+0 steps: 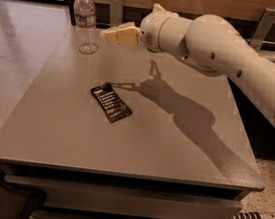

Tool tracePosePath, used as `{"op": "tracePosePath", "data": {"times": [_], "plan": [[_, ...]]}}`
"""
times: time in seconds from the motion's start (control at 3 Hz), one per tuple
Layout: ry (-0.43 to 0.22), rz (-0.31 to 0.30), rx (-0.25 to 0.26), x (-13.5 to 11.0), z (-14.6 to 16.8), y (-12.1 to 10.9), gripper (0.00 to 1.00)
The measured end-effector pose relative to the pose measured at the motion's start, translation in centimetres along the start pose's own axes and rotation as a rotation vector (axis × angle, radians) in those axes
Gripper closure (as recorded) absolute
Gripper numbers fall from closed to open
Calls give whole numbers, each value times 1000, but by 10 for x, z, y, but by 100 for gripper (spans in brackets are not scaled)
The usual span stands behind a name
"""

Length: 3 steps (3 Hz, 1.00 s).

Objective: Knock water bottle over

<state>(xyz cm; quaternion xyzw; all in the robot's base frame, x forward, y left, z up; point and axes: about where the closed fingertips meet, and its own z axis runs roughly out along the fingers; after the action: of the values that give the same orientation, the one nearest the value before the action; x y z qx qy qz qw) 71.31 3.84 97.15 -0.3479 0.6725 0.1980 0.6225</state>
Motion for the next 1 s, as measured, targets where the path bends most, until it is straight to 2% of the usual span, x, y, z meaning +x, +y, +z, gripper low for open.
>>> {"op": "tracePosePath", "data": {"times": [0.33, 0.67, 1.0], "plan": [[-91, 13, -61, -18, 57, 18, 0], [-93, 13, -62, -19, 58, 18, 0], [-68, 56, -61, -1, 76, 16, 0]]}}
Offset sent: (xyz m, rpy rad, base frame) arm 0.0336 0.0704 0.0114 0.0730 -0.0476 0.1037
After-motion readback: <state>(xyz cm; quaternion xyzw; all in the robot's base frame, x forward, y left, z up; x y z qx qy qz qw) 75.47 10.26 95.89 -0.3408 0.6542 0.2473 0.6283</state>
